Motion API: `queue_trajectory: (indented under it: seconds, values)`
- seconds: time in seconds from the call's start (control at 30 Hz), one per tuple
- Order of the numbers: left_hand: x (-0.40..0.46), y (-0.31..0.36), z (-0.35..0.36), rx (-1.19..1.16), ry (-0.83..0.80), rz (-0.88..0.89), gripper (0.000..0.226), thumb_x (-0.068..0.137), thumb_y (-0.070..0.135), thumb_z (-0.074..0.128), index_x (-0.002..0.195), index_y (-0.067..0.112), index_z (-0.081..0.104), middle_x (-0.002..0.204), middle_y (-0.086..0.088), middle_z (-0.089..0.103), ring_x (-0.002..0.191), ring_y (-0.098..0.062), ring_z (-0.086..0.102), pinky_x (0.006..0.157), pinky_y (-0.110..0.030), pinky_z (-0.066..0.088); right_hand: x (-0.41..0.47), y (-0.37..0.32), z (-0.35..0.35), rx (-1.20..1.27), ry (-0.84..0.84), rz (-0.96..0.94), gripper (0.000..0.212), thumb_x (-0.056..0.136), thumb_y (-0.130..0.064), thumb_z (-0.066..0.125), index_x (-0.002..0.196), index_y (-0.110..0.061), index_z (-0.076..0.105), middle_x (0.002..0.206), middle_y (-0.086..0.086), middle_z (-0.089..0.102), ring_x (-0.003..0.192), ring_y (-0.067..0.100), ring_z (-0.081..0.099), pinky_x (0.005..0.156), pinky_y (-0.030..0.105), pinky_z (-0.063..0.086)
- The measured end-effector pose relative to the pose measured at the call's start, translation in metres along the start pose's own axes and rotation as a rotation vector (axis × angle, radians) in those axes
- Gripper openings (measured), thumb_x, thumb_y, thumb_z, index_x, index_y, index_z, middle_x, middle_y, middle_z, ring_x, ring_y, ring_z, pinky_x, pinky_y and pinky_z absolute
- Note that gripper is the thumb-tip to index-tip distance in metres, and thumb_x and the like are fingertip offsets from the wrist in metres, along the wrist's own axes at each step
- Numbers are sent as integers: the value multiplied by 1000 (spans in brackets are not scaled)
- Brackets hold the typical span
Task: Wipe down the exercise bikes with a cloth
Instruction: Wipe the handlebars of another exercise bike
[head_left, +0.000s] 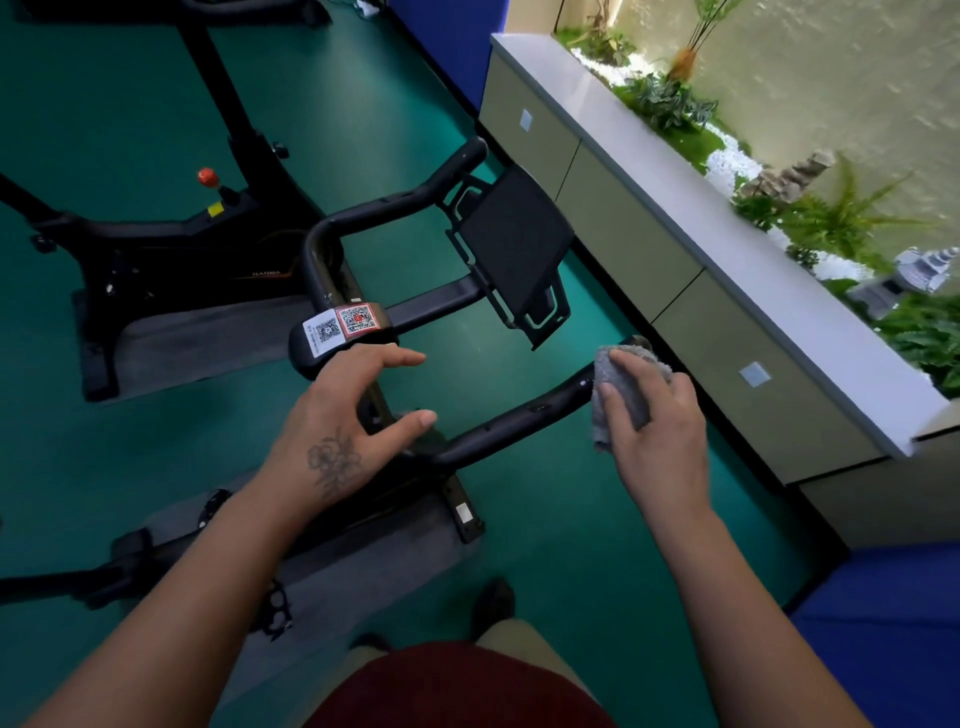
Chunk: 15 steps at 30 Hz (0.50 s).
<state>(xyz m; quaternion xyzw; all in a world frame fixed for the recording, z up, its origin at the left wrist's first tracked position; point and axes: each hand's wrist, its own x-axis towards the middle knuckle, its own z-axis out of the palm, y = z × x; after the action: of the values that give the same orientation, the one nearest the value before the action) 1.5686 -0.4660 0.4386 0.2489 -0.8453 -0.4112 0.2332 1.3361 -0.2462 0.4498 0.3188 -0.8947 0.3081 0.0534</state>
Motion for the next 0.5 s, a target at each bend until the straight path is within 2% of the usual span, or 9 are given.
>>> queue_trajectory:
  seconds: [0.07,0.17,0.3,0.43,0.5]
  values:
    - [3,-5,-3,1,-16,8,53,87,42,84,135,38,64,141,27,56,137,20,40,107,0,26,2,1,-3,-32,3,-14,36,102,-34,66,138,-36,64,107,2,50,89,17,51,81,29,44]
    - [9,-9,-8,5,-36,14,54,86,47,83,136,40,63,144,31,53,141,16,40,110,-10,30,11,3,-6,-46,12,-23,36,101,-34,67,137,-36,64,106,-1,50,89,15,50,80,32,46]
    - [21,-16,-13,11,-54,10,57,86,56,79,138,41,62,148,22,56,143,3,47,115,-25,38,11,9,1,49,49,-60,34,100,-27,71,134,-30,68,109,3,61,94,17,59,82,31,50]
    - [36,-23,-17,26,-90,6,60,85,53,82,140,40,61,149,27,54,146,0,46,121,-37,40,7,14,12,177,82,-63,34,97,-17,74,131,-20,70,118,7,68,102,16,64,94,8,42]
    - [43,-31,-20,45,-123,19,64,84,50,87,141,41,60,151,28,53,150,-1,42,124,-42,39,8,14,15,191,110,-71,34,95,-12,76,128,-16,72,119,9,70,102,13,63,95,3,39]
